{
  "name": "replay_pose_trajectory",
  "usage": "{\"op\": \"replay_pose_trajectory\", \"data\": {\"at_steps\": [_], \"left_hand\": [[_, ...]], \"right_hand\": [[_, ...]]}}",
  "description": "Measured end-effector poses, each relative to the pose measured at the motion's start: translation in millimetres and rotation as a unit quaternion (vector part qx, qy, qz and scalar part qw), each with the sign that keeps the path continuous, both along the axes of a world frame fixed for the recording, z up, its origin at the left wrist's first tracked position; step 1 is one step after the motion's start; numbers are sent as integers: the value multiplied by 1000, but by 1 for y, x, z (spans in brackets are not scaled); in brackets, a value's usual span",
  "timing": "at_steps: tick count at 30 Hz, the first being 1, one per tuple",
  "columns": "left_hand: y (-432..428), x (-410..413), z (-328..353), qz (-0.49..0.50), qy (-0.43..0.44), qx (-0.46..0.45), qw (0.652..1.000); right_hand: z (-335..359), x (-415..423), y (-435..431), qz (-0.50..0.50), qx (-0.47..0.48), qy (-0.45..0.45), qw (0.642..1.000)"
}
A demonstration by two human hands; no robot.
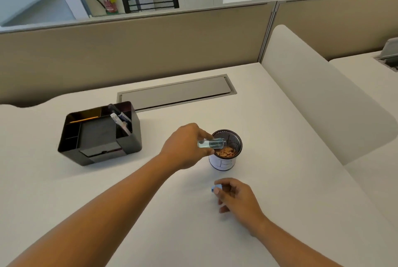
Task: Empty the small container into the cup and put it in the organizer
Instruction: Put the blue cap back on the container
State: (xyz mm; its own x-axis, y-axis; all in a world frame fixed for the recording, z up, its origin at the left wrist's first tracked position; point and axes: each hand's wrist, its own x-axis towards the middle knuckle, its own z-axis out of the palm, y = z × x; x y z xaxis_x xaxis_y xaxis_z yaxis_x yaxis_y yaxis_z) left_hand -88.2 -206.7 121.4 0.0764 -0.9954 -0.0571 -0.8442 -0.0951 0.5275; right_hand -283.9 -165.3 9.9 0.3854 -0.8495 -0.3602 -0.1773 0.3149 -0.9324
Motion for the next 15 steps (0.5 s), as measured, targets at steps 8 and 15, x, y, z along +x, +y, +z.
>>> {"op": "replay_pose_trajectory", "data": {"at_steps": [8,15], "left_hand": [[76,18,10,41,41,-33,998],[150,32,4,97,93,-79,988]], "right_hand": [[71,8,0,1,-23,-103,994],[102,20,19,72,-78,-95,990]]}}
